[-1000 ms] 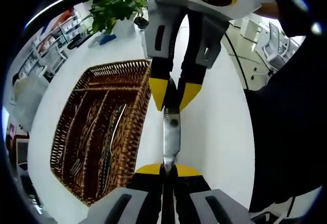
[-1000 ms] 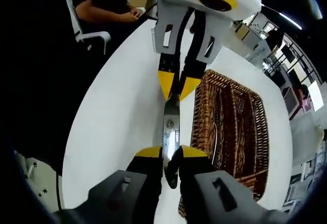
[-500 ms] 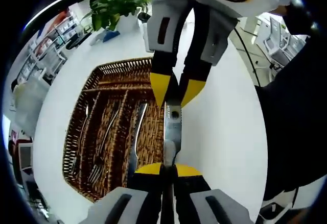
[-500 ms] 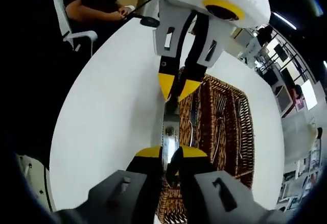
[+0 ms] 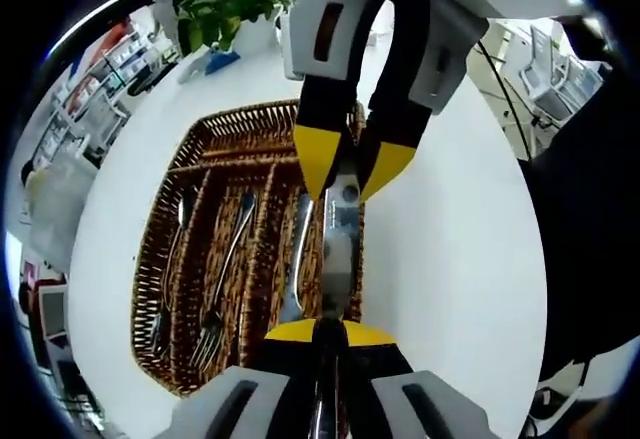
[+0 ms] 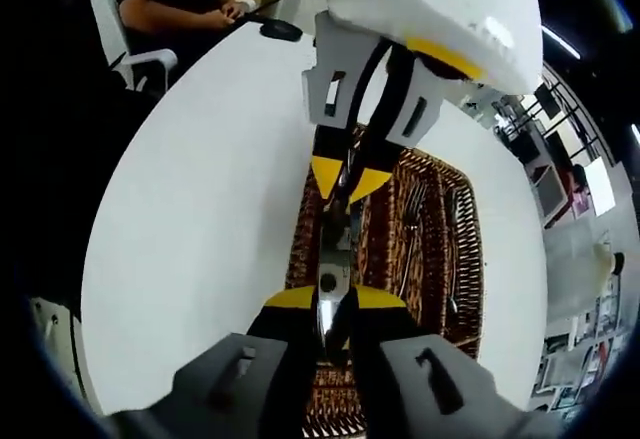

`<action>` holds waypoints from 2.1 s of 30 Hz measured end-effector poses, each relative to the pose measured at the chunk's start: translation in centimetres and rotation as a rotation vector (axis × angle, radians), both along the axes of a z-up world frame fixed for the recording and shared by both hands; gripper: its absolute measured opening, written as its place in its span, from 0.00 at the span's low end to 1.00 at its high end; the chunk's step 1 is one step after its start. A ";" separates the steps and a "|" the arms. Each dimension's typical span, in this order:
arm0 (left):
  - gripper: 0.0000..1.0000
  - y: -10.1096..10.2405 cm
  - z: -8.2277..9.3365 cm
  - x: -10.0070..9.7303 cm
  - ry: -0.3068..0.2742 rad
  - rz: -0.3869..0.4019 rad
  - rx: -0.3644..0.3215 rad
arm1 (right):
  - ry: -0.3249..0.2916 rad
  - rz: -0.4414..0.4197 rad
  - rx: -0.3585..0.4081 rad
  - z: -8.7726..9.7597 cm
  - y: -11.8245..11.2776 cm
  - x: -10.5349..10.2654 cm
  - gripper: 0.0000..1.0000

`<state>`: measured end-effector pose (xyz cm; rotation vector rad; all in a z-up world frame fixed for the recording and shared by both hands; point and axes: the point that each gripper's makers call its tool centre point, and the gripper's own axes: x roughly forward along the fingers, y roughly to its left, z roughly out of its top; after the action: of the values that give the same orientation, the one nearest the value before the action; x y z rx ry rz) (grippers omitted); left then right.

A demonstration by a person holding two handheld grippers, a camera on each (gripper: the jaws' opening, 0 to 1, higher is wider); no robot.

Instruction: Arrange the knives, forks, and spoons in their matching storage slots by inserting each utensil handle-first until every utensil is classified and aligned in the correct compartment

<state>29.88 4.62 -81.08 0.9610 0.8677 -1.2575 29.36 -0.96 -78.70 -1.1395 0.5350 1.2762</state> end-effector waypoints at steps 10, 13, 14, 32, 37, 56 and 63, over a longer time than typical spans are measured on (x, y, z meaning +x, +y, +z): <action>0.07 0.0 -2.4 0.5 0.016 0.022 -0.008 | 0.000 0.019 -0.050 -0.9 0.5 0.3 0.10; 0.07 0.1 -2.7 0.8 0.010 0.026 -0.002 | 0.005 0.019 -0.062 -1.2 0.7 0.6 0.10; 0.07 0.2 -2.7 0.8 0.014 0.024 -0.002 | 0.013 0.017 -0.065 -1.3 0.7 0.6 0.10; 0.09 0.5 -2.7 1.3 0.034 0.086 -0.053 | 0.157 0.007 -0.115 -4.2 -0.2 0.7 0.10; 0.10 1.3 -2.9 1.3 0.029 0.088 -0.034 | 0.212 0.029 -0.155 -5.2 -0.4 0.1 0.03; 0.11 1.6 -2.6 1.0 0.049 0.112 -0.037 | 0.218 -0.021 -0.142 -5.1 -1.4 0.1 0.04; 0.14 1.9 -2.2 0.9 0.040 0.134 -0.030 | 0.190 -0.065 -0.101 -4.6 -1.4 0.7 0.06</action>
<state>30.78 6.56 -83.26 0.8423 0.9269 -1.1748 30.03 -2.34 -83.33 -1.0802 0.7796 1.3206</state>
